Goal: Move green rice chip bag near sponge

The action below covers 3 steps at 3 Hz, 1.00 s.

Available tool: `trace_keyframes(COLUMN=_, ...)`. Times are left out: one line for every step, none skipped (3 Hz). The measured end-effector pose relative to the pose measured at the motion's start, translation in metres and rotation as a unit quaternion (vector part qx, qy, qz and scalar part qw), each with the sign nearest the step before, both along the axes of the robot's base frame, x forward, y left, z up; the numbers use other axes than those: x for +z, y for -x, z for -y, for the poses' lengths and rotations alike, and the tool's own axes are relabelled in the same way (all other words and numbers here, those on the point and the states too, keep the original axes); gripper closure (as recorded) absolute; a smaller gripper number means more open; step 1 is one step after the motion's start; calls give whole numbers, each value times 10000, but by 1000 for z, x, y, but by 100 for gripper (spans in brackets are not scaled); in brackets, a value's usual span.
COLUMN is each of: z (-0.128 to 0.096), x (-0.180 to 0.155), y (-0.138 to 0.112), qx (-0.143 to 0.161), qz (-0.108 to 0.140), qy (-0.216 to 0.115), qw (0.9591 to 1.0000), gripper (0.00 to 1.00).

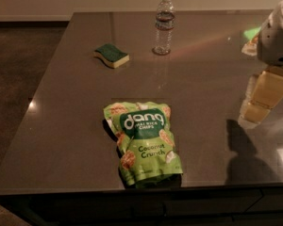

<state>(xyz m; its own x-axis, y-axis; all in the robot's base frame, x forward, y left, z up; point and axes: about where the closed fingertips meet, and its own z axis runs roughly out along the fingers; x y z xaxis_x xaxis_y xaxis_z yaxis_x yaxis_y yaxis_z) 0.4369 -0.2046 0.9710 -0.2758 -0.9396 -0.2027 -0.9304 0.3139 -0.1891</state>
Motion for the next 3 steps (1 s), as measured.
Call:
trace_keyframes(z=-16, x=-6, y=12, qx=-379, qz=-235, qy=-366, qw=9983, gripper=0)
trace_keyframes(z=-42, x=-16, y=27, qx=-708, qz=-401, qy=-817, qw=9933, gripper=0)
trace_keyframes(z=-73, x=-30, y=40, qx=-969, qz=-375, qy=-1191, qw=9874, gripper=0)
